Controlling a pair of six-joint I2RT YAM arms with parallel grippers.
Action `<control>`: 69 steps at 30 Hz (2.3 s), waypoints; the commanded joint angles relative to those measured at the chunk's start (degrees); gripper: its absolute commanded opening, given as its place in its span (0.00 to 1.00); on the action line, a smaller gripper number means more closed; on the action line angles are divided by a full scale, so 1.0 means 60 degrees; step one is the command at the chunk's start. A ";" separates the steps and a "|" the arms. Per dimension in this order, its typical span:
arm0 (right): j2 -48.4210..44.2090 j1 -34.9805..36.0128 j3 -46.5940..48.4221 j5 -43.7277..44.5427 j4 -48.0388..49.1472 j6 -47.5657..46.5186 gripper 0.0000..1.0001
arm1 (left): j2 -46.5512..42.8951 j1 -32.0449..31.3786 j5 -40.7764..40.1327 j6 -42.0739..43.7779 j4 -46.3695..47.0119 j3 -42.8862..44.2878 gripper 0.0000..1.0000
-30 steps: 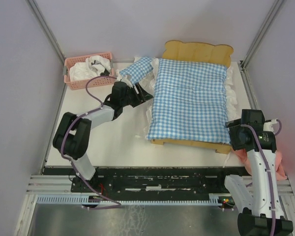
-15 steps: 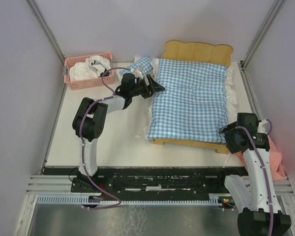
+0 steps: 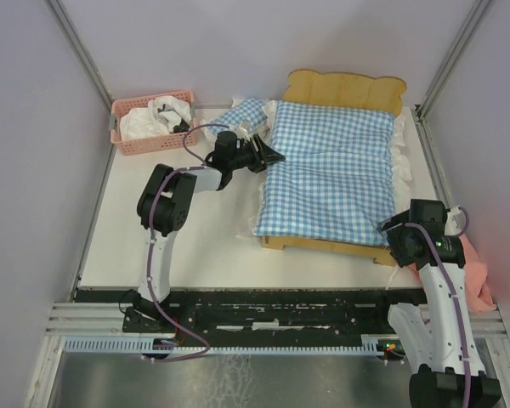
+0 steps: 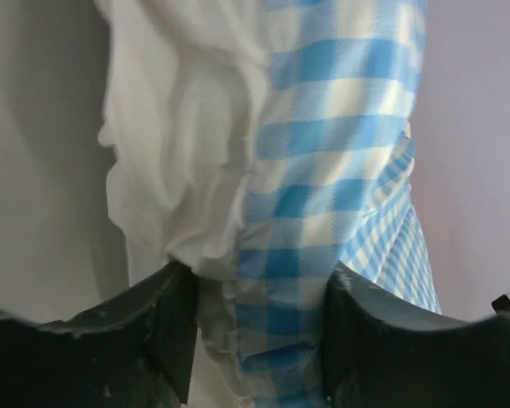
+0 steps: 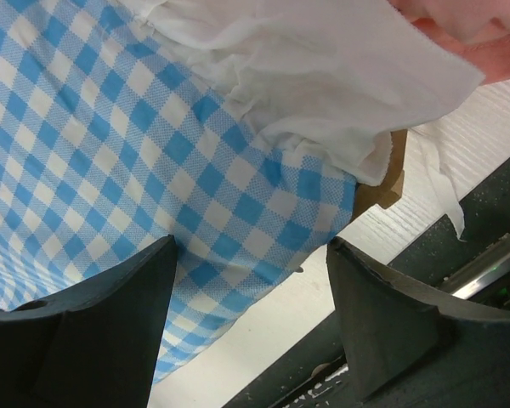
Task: Set up the pet bed
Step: Adjust the mattress on the bed frame.
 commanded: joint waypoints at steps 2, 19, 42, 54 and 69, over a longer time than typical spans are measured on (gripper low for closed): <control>-0.0094 0.0038 -0.0342 -0.0256 0.0401 -0.0258 0.79 | -0.0278 -0.0220 0.0490 -0.1261 0.1583 -0.0142 0.35; 0.0291 0.0037 -0.1275 -0.0373 0.1135 -0.0927 0.77 | -0.3198 -0.0221 -0.1582 0.0757 -0.0794 -0.1947 0.04; -0.0505 0.0044 -0.2267 0.0162 0.1560 0.0882 0.59 | -0.1108 -0.0210 -0.1407 0.1340 -0.0452 0.0304 0.22; -0.0543 0.0042 -0.2208 0.0189 0.1260 0.1551 0.46 | -0.2046 -0.0183 -0.2657 0.2279 -0.3427 0.0673 0.65; 0.2194 0.0019 -0.0794 0.0758 0.3096 -0.1393 0.37 | -0.3866 0.0410 -0.3281 0.5225 -0.5473 0.1299 0.69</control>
